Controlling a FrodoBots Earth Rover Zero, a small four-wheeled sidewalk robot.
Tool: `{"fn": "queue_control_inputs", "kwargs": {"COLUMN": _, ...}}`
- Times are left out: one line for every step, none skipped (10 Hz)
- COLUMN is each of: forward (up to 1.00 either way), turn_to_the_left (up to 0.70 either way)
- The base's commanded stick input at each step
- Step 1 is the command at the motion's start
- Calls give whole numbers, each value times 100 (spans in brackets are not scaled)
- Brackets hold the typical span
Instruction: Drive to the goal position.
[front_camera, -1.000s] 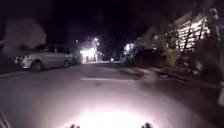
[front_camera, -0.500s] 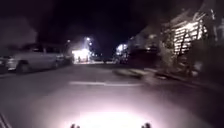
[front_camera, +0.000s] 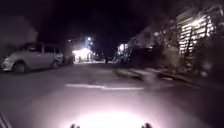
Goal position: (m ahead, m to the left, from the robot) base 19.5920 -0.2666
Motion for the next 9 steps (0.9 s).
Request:
{"fn": "queue_control_inputs", "kwargs": {"forward": 70, "turn_to_the_left": 0}}
{"fn": "queue_control_inputs", "kwargs": {"forward": 70, "turn_to_the_left": 0}}
{"fn": "queue_control_inputs", "kwargs": {"forward": 70, "turn_to_the_left": 0}}
{"fn": "queue_control_inputs", "kwargs": {"forward": 70, "turn_to_the_left": 0}}
{"fn": "queue_control_inputs", "kwargs": {"forward": 70, "turn_to_the_left": 0}}
{"fn": "queue_control_inputs", "kwargs": {"forward": 70, "turn_to_the_left": 0}}
{"fn": "queue_control_inputs", "kwargs": {"forward": 70, "turn_to_the_left": 0}}
{"fn": "queue_control_inputs", "kwargs": {"forward": 70, "turn_to_the_left": 0}}
{"fn": "queue_control_inputs", "kwargs": {"forward": 70, "turn_to_the_left": 0}}
